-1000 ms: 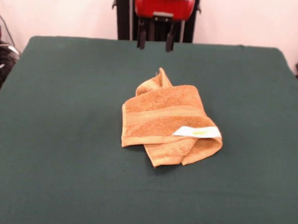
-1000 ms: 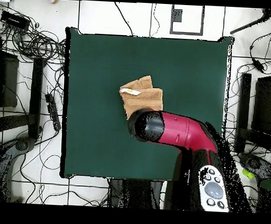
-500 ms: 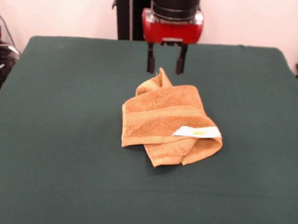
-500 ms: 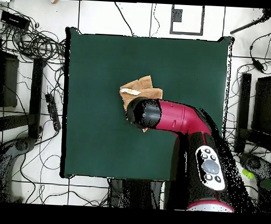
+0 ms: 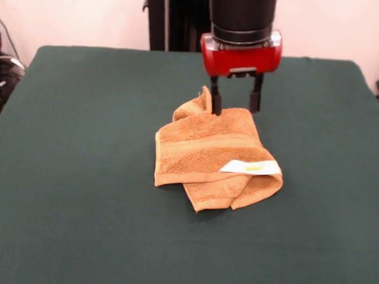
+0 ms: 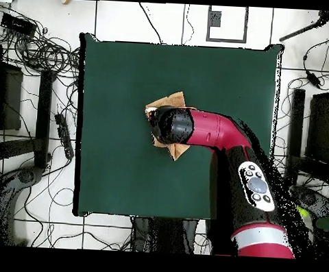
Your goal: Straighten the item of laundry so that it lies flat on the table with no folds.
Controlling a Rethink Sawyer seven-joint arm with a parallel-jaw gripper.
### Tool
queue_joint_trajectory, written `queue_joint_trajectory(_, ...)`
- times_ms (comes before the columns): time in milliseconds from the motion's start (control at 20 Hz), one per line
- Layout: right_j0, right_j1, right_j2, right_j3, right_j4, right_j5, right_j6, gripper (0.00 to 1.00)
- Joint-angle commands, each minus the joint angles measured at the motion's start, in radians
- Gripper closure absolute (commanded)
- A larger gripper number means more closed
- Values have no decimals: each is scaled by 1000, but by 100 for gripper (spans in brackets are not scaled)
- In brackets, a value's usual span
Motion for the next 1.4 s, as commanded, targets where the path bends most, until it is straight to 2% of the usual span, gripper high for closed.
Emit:
queue_joint_trajectory(50, -6, 24, 178, -90, -62, 25, -147, 0)
queue_joint_trajectory(300, -25, 79, 218, -150, -136, 25, -235, 0)
queue_joint_trajectory(500, -25, 77, 232, -185, -235, -20, -271, 0)
queue_joint_trajectory(600, -26, 103, 241, -215, -310, -72, -267, 0)
queue_joint_trajectory(750, -22, 147, 240, -257, -391, -55, -281, 0)
queue_joint_trajectory(1000, -25, 169, 252, -274, -519, -43, -330, 0)
queue_joint_trajectory(1250, -61, 206, 321, -271, -553, -31, -335, 0)
queue_joint_trajectory(1400, -84, 225, 356, -273, -535, 16, -333, 0)
